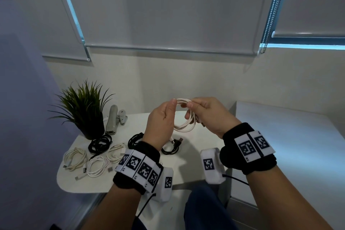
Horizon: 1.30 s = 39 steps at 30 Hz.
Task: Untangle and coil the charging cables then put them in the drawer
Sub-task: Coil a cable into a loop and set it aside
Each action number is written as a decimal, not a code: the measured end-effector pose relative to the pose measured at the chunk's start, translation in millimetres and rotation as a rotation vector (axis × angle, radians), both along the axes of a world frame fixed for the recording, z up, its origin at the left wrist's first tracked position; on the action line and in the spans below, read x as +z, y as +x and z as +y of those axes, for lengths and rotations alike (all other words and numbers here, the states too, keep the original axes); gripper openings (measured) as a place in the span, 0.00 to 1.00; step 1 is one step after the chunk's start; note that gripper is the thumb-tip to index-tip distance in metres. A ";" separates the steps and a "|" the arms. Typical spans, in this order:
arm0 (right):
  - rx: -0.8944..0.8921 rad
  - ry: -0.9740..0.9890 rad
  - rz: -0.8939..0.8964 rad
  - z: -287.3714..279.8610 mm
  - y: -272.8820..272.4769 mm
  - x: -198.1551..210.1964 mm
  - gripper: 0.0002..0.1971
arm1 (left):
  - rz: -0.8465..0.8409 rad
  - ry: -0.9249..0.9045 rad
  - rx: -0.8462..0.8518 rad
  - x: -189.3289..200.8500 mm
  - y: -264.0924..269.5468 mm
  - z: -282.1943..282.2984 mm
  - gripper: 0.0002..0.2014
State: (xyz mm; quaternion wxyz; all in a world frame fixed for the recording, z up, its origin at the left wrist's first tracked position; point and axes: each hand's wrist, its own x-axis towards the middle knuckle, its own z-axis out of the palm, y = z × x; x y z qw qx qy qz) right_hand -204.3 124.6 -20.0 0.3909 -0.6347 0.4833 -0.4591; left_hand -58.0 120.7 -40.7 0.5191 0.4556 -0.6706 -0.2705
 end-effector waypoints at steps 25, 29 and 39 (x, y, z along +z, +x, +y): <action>-0.051 0.005 -0.182 4.7 -3.1 3.6 0.09 | 0.524 0.342 -0.169 3.1 21.0 -8.5 0.07; -0.100 -0.029 -0.204 0.0 -3.0 2.2 0.09 | 0.527 0.486 -0.272 0.8 17.0 -4.3 0.08; -0.146 -0.104 -0.229 -1.9 3.6 0.8 0.09 | 0.593 0.484 -0.271 0.9 6.1 -8.0 0.04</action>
